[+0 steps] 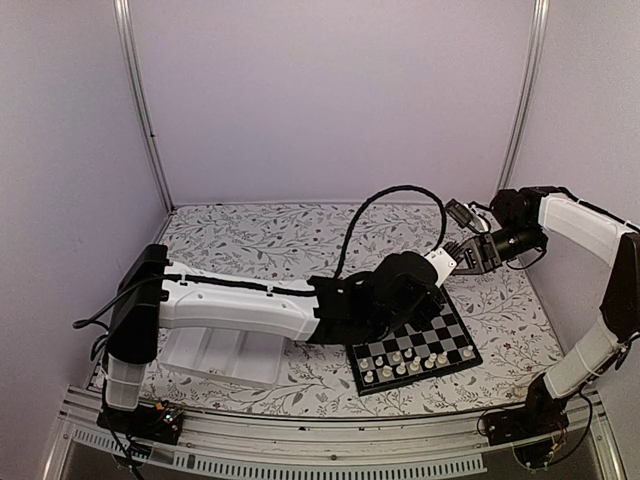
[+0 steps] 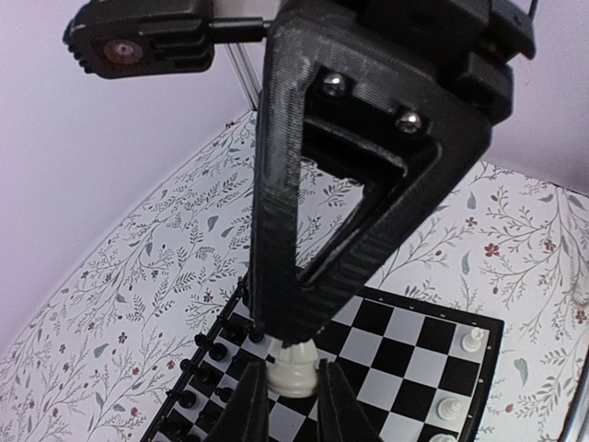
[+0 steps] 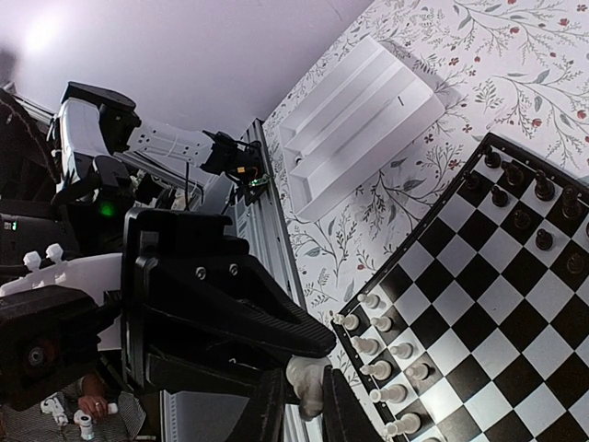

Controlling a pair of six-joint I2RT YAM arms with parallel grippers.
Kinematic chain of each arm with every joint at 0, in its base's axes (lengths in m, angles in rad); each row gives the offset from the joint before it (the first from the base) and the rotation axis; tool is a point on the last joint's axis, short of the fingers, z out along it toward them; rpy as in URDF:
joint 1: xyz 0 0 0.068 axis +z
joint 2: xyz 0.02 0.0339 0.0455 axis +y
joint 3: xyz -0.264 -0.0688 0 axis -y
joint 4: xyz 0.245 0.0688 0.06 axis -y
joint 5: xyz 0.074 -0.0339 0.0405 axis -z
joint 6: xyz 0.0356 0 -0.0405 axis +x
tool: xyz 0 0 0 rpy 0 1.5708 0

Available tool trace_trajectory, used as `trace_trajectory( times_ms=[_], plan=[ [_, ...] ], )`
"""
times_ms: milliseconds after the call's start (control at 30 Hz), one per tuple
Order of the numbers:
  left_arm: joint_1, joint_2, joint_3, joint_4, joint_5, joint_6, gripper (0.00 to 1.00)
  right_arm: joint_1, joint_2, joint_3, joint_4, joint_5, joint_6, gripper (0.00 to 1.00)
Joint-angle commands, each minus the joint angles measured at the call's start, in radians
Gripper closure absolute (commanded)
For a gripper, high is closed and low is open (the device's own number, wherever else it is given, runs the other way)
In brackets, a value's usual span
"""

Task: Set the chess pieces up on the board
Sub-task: Place the chess piece on the chessboard.

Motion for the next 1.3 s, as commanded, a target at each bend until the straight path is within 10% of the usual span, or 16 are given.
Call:
trace_trajectory(
  times_ms=[0, 267, 500, 867, 1267],
  plan=[
    [0.010, 0.011, 0.024, 0.022, -0.014, -0.002, 0.83, 0.030, -0.010, 0.021, -0.031, -0.048, -0.089, 0.84],
    [0.011, 0.015, 0.028, 0.030, -0.014, -0.001, 0.81, 0.044, -0.006, 0.011, -0.009, -0.013, -0.081, 0.96],
    [0.007, -0.007, -0.005, -0.039, -0.076, -0.012, 0.57, 0.042, -0.056, 0.041, 0.073, 0.146, -0.065, 1.00],
    [0.005, -0.245, -0.368, 0.018, -0.113, -0.109, 0.52, 0.044, -0.333, -0.223, 0.251, 0.499, -0.215, 1.00],
    [0.073, -0.289, -0.400, -0.088, -0.124, -0.266, 0.52, 0.075, -0.471, -0.492, 0.306, 0.648, -0.434, 1.00]
  ],
)
